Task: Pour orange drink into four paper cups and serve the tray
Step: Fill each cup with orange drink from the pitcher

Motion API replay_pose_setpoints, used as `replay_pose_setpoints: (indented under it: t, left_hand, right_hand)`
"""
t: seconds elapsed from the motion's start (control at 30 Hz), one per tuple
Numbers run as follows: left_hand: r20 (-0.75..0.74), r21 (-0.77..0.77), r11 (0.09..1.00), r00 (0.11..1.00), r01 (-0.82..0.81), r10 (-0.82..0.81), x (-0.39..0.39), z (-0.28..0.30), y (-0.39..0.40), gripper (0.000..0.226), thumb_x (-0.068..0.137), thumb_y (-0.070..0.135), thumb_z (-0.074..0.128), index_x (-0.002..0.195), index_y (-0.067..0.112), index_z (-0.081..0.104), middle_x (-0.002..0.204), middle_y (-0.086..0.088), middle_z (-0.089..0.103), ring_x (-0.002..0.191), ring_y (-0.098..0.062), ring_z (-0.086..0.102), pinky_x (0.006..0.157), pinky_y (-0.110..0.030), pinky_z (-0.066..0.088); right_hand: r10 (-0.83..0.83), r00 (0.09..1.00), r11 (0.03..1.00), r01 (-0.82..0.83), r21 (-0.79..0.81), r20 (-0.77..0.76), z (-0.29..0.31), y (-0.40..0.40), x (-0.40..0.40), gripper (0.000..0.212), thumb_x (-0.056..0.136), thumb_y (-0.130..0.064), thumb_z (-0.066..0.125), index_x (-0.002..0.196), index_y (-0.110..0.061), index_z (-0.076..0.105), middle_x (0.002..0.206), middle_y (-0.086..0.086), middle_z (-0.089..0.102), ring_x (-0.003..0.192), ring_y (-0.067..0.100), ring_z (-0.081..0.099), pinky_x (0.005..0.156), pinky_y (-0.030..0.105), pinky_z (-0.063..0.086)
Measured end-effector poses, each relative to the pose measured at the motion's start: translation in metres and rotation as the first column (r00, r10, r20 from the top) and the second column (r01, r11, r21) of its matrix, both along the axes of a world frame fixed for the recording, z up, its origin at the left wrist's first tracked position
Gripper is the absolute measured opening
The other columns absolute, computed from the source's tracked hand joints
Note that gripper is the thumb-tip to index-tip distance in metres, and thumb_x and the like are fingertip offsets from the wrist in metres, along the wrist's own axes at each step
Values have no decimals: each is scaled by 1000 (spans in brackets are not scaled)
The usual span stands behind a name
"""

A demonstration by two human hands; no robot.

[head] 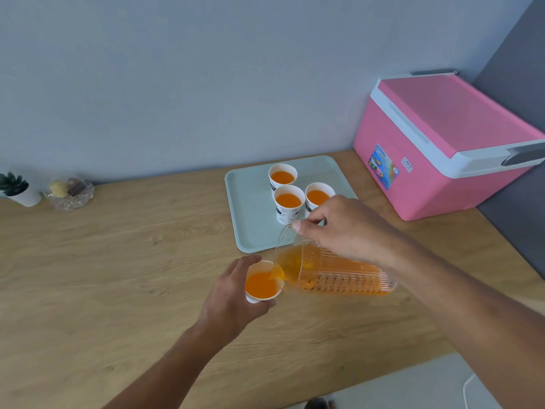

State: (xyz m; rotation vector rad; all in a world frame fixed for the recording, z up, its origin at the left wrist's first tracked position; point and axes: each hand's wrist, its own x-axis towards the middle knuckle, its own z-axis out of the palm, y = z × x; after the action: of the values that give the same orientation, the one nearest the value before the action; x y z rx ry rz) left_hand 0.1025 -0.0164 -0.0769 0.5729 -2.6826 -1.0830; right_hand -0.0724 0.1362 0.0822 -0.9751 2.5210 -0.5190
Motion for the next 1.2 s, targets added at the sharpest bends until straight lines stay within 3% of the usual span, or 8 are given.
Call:
replay_pose_setpoints:
  t: [0.2, 0.5, 0.63, 0.7, 0.77, 0.93, 1.07, 1.2]
  left_hand:
    - [-8, -11, 999, 999, 31, -31, -14, 4, 4, 89, 59, 43, 96, 136, 28, 53, 124, 22, 54, 106, -7, 57, 82, -22, 42]
    - [-3, -7, 993, 993, 116, -116, -44, 5, 17, 89, 57, 47, 96, 133, 32, 52, 128, 12, 62, 107, -13, 60, 82, -29, 49]
    - [-1, -3, 987, 987, 159, -159, -60, 5, 25, 89, 58, 48, 96, 134, 32, 52, 128, 12, 62, 109, -13, 60, 85, -32, 53]
    - [0, 10, 983, 983, 182, -182, -67, 6, 28, 88, 59, 47, 95, 134, 33, 51, 130, 12, 62, 110, -13, 60, 86, -34, 54]
    - [-2, 19, 979, 979, 204, -204, -76, 7, 33, 88, 60, 47, 96, 135, 33, 51, 130, 12, 62, 111, -13, 60, 86, -33, 54]
    - [-3, 2, 964, 964, 267, -267, -95, 8, 46, 89, 60, 46, 95, 136, 32, 51, 133, 11, 62, 113, -14, 60, 87, -31, 52]
    - [26, -6, 951, 951, 310, -309, -107, 6, 56, 90, 61, 48, 94, 137, 35, 48, 137, 12, 60, 116, -15, 59, 88, -31, 52]
    - [25, 20, 939, 939, 342, -343, -117, 7, 64, 87, 63, 47, 94, 136, 36, 48, 134, 15, 59, 111, -9, 55, 84, -25, 45]
  right_hand:
    - [-67, 997, 997, 69, -31, 43, -2, 12, -5, 46, 99, -58, 61, 74, -23, 78, 69, 4, 72, 67, 20, 70, 59, 38, 50]
    - [-213, 976, 976, 214, -34, 48, -1, 42, -14, 52, 100, -54, 63, 63, -18, 70, 61, 3, 65, 51, 9, 54, 51, 28, 37]
    - [-272, 960, 961, 275, -41, 63, 0, 57, -20, 56, 100, -56, 61, 71, -9, 73, 69, 14, 68, 53, 15, 53, 52, 30, 36]
    - [-304, 951, 952, 306, -31, 55, 0, 65, -23, 55, 100, -57, 61, 72, -11, 73, 70, 10, 70, 57, 16, 59, 51, 28, 37]
    - [-332, 943, 943, 333, -21, 37, 0, 72, -27, 54, 100, -55, 62, 63, -16, 66, 63, 4, 64, 52, 12, 53, 48, 24, 34]
    - [-394, 919, 918, 395, -31, 26, -1, 88, -34, 56, 99, -55, 63, 59, -15, 60, 63, 7, 62, 53, 13, 51, 48, 26, 35]
    - [-421, 906, 906, 422, -20, 43, 1, 100, -36, 56, 101, -55, 60, 69, -10, 67, 70, 11, 68, 65, 28, 67, 54, 32, 44]
    - [-472, 880, 880, 474, -16, 57, 1, 110, -41, 56, 100, -56, 61, 73, -8, 70, 81, 14, 74, 80, 31, 75, 58, 35, 49]
